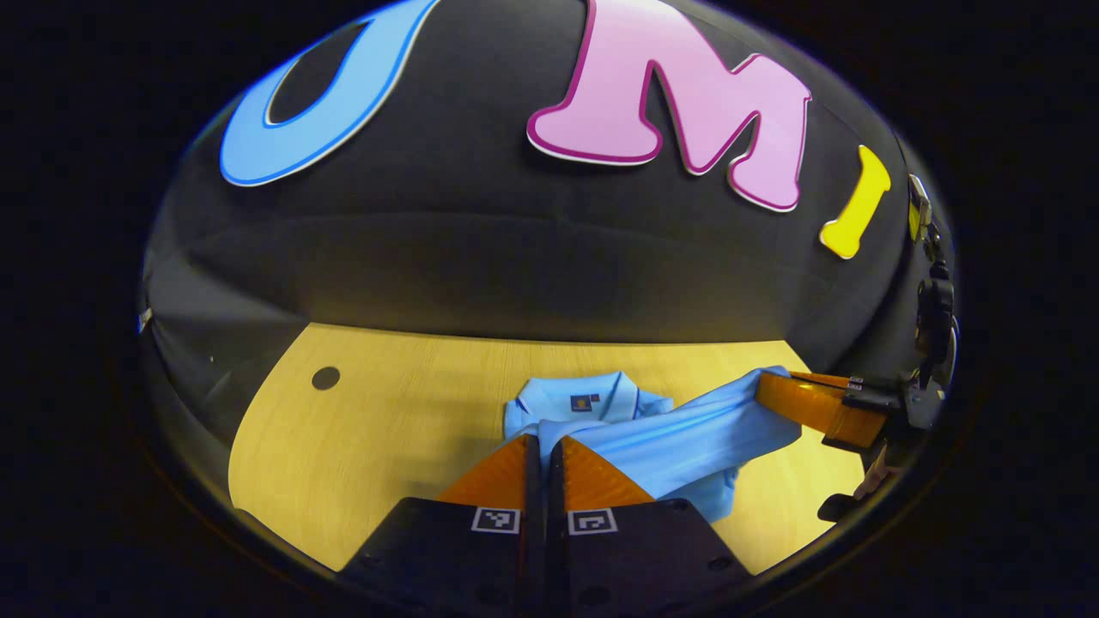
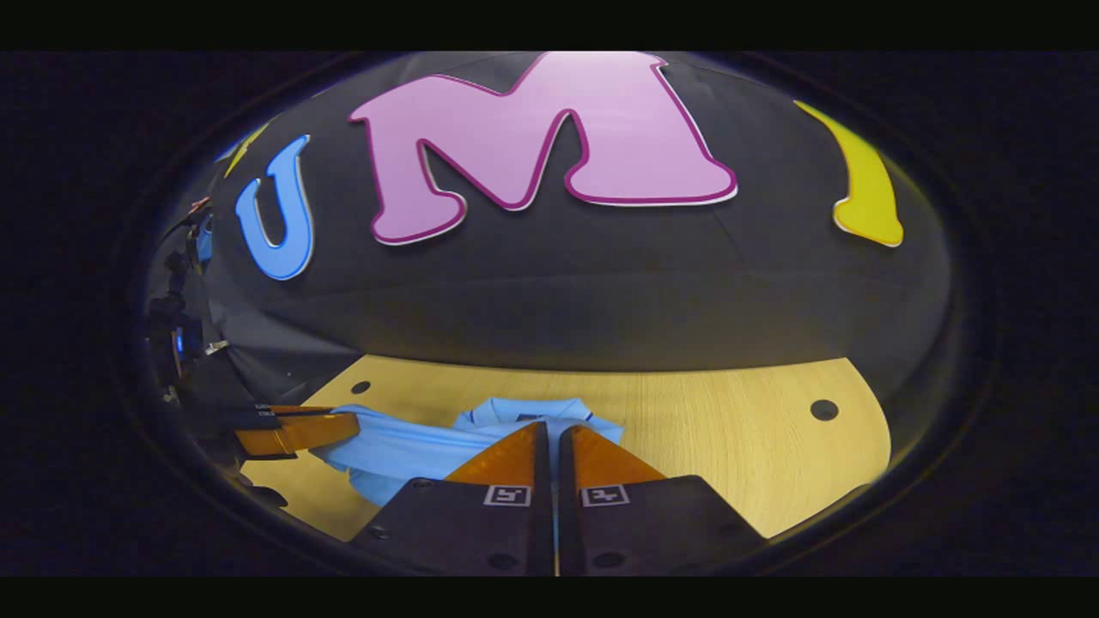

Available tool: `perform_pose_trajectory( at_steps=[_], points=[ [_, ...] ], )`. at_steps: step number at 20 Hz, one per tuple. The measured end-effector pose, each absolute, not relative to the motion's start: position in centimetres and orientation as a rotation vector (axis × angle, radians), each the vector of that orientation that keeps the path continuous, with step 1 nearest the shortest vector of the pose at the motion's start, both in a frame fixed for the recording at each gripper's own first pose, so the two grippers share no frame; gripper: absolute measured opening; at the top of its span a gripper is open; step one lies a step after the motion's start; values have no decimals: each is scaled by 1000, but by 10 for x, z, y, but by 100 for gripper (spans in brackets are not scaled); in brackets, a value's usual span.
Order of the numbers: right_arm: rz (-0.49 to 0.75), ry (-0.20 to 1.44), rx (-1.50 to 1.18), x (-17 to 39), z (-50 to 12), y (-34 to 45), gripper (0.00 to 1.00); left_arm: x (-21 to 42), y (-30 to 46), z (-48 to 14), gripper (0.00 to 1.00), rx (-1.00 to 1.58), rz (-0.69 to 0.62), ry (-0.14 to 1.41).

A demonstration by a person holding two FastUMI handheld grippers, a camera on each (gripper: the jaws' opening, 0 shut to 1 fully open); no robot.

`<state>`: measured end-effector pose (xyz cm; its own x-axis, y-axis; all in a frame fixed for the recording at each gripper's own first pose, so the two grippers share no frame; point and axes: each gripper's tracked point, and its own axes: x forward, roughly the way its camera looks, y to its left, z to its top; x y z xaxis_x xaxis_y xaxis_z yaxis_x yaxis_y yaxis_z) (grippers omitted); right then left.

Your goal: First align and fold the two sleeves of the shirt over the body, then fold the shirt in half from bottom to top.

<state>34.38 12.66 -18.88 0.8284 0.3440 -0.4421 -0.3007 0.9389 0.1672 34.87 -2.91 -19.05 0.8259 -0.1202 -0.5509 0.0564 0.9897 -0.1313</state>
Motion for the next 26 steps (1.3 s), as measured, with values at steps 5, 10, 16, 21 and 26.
perform_pose_trajectory(
  at_steps=[5, 10, 16, 21, 26],
  points=[
    [322, 483, 64, 403, -223, 133, 1, 421, -25, -223, 6, -102, -104, 581],
    [288, 508, 36, 448, -268, 135, 12, 467, -27, -265, 6, -87, -131, 586],
    [243, 541, 10, 455, -299, 127, 15, 495, -24, -292, 12, -95, -84, 534],
    [214, 457, -28, 432, -259, 117, 84, 471, 1, -255, 100, -95, -20, 431],
    [102, 315, -95, 375, -181, 94, 95, 395, 9, -175, 97, -125, 0, 294]
  ],
)
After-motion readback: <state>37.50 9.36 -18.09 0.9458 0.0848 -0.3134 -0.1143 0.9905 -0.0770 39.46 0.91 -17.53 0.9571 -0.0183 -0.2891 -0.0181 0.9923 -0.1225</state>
